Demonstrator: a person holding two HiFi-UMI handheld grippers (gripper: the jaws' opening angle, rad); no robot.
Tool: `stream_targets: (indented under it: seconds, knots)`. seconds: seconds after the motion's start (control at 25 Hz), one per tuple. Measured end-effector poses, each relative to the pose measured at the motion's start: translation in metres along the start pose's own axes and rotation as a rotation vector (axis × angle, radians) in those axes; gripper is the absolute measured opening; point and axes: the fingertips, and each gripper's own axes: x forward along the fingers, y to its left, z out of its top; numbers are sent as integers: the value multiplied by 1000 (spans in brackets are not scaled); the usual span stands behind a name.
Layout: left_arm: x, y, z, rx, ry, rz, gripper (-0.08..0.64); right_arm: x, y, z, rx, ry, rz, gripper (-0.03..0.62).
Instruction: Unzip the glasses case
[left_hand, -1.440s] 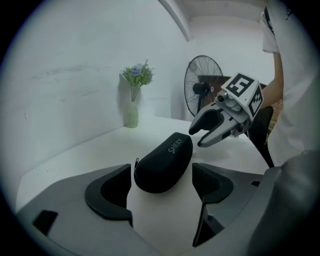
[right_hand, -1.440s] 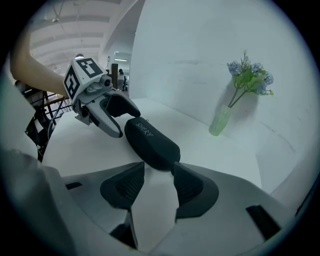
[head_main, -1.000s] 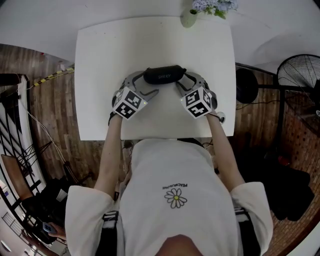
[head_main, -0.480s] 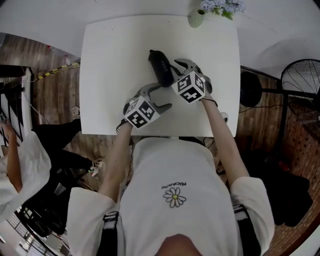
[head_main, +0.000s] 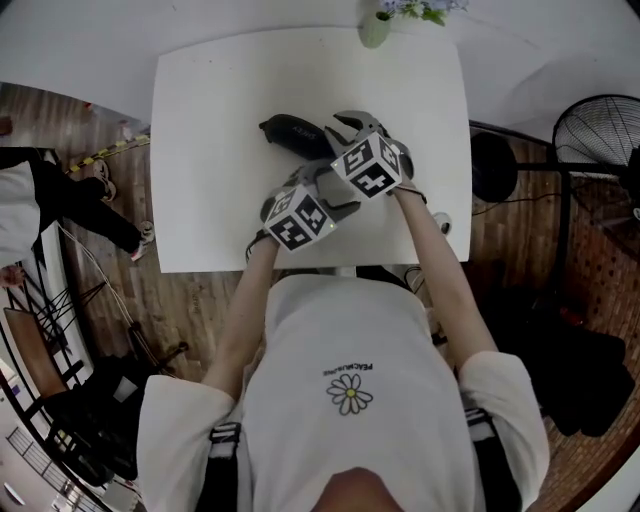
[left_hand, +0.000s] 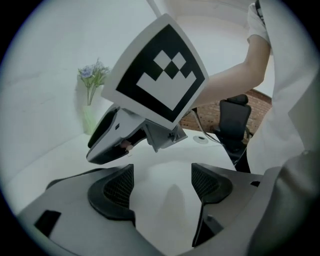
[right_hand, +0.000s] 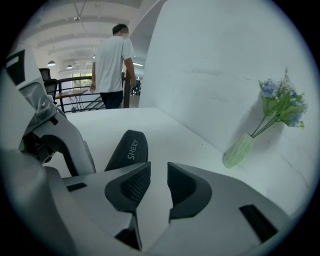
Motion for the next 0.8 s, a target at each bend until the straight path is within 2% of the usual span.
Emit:
stream_targets:
  seconds: [0.12, 0.24, 0.36, 0.44, 0.52, 0.64, 0.72, 0.8]
  knots:
    - [-25, 10, 7, 60, -5, 30, 365, -29, -14, 6, 142, -71, -84, 92]
    - [-56, 38, 14, 45, -42, 85, 343, -59, -12, 0, 331, -123, -136, 107]
    - [-79, 81, 17, -29, -88, 193, 144, -70, 11, -17, 447, -109, -151, 131]
    - [-83, 109, 9, -50, -67, 288, 17, -72, 33, -22, 477, -96, -166, 141]
    - [-80, 126, -3, -39, -20, 349, 17, -71, 53, -23, 483, -68, -193, 141]
    - [-69, 132, -8, 10, 15, 361, 15, -59, 82, -29, 564, 3, -182, 149]
    - [-59, 129, -8, 48, 23, 334, 15, -48, 97, -29, 686, 23, -123, 197]
    - [-50, 123, -10, 76, 35, 306, 15, -39, 103, -26, 867, -4, -68, 223]
